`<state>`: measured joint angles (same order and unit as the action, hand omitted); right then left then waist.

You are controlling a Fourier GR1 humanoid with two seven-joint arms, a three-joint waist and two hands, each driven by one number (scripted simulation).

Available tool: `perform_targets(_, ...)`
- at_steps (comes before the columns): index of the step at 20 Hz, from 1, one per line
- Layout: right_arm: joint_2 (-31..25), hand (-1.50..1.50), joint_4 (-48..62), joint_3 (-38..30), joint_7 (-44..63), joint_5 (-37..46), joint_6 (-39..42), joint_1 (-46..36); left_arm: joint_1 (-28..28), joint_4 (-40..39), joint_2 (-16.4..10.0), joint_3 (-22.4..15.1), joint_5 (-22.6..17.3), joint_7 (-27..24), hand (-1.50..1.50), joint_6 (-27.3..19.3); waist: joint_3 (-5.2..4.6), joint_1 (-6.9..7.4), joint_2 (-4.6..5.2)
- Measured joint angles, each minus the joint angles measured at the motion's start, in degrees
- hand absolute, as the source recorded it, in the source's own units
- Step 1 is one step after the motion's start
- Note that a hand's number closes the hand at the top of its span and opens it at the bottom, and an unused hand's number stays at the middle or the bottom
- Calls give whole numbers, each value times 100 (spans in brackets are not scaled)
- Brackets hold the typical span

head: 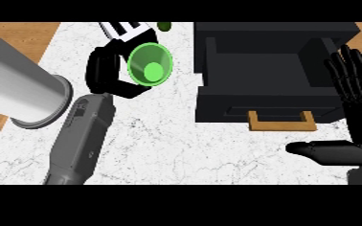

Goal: Pick up the cup, place it into the drawer and close the drawer

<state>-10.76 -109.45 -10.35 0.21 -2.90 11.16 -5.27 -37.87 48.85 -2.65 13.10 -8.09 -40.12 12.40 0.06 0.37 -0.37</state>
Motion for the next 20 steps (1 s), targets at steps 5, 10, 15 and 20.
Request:
perform_targets(5, 64, -150, -147, 31, -32, 4, 1, 138, -530, 574, 108, -349, 26, 885, 150, -475, -2, -43, 12)
perform_targets(10, 125, -150, -35, 55, -191, 53, 12, 200, -1074, 820, 216, -947, -35, 1600, 150, -1216, -3, -83, 25)
perform_targets(15, 14, -150, 202, -69, -238, -14, 89, 40, -1746, 557, 251, -1419, -197, 2031, 150, -1960, -3, -118, 40)
perform_targets(20, 8, -150, 146, -53, -206, -73, 141, 7, -2565, -167, 260, -1651, -609, 2328, 150, -2430, -3, -189, 57)
